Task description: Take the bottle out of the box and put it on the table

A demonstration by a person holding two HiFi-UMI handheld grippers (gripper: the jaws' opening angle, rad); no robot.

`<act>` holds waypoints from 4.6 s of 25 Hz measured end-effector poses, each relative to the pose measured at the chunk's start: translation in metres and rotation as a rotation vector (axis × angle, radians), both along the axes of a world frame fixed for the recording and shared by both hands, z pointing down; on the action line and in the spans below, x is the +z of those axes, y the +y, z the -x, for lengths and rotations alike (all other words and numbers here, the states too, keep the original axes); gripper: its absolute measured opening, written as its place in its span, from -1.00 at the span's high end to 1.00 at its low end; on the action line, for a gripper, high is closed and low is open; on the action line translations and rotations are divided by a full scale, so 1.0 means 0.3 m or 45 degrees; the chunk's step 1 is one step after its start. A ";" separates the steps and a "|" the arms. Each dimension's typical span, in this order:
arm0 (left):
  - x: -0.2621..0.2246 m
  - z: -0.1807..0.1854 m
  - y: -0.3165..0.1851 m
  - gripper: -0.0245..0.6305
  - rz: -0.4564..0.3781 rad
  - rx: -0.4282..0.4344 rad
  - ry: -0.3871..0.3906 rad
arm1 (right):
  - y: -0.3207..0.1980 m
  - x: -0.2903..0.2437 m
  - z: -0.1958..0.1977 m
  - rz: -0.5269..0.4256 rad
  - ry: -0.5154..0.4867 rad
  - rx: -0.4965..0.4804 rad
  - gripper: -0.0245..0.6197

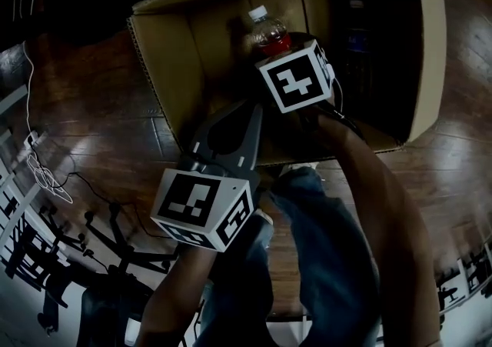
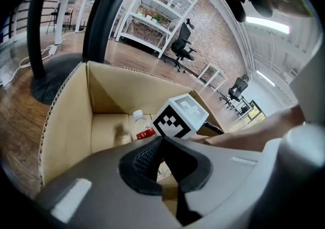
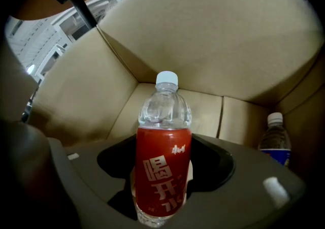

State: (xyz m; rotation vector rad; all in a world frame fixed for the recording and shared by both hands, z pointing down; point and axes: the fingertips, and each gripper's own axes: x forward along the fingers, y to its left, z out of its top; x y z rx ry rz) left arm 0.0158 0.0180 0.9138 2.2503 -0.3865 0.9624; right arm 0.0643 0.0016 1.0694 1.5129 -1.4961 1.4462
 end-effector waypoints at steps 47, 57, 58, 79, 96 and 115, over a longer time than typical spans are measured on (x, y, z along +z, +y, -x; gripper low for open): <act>-1.353 0.004 -0.060 0.94 -0.247 -0.003 0.222 | -0.022 -1.792 -0.071 -0.679 0.236 0.216 -0.01; -1.725 -0.002 -0.104 0.94 -0.335 -0.101 0.320 | 0.001 -2.172 -0.071 -0.809 0.264 0.239 -0.01; -1.759 0.000 -0.111 0.94 -0.340 -0.115 0.330 | 0.000 -2.212 -0.065 -0.822 0.264 0.239 -0.01; -2.274 0.038 -0.325 0.94 -0.624 -0.402 0.409 | -0.201 -2.837 0.040 -1.184 0.258 -0.149 -0.02; -2.340 0.353 -0.600 0.94 -0.737 -0.652 0.457 | -0.501 -2.908 0.310 -1.261 0.245 -0.312 -0.02; -2.329 0.649 -1.091 0.94 -0.717 -0.549 0.506 | -1.026 -2.874 0.610 -1.283 0.357 -0.202 -0.03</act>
